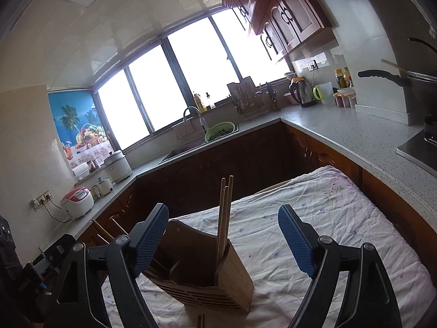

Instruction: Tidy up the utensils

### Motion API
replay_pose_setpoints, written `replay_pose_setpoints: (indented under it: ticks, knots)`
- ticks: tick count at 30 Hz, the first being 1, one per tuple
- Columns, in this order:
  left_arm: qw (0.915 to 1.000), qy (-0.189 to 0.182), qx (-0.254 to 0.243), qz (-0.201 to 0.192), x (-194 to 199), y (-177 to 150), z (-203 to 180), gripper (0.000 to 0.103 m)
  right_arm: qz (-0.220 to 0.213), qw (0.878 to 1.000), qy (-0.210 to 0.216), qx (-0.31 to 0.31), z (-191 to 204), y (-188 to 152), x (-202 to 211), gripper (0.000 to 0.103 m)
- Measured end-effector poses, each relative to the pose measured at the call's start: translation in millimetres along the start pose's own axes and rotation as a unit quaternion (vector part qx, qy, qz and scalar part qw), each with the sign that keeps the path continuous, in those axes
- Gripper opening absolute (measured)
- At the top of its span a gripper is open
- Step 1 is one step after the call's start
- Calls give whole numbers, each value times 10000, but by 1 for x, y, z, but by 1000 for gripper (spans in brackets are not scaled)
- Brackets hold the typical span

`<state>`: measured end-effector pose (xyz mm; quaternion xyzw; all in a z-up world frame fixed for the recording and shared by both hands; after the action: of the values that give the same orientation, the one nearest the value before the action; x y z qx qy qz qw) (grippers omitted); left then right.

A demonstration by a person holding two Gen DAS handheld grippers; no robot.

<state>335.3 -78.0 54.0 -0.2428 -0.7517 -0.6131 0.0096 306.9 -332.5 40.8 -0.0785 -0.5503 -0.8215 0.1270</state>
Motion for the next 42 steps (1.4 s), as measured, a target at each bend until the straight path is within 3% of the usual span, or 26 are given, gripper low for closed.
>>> replay_pose_setpoints:
  ticks: [12,22,34,42]
  knots:
    - [9966,556,298,526,42,-38,34,103,194,9997,136,31,10,-37,36,90]
    - [9900,1091,-3,890,91,-88,37,103,296,9990,310,106,22,-78,87,94]
    - [9915,1168,129,563,152,-124,42,103,17,9954,201,935,41,-125,148,101]
    - [9925,1102,-403,353,181,-138,19,103,-143,9881,227,1511,58,-141,177,103]
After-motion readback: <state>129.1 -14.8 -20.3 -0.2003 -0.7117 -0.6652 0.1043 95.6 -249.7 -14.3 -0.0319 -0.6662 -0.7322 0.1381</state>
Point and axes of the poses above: each gripper's, at about its wrist camera, not at the fingertips, and x roughly against the way its jaws point, z to its left, y to its top, the point moved 4 cm from there along -x, roughly the way its jaws point
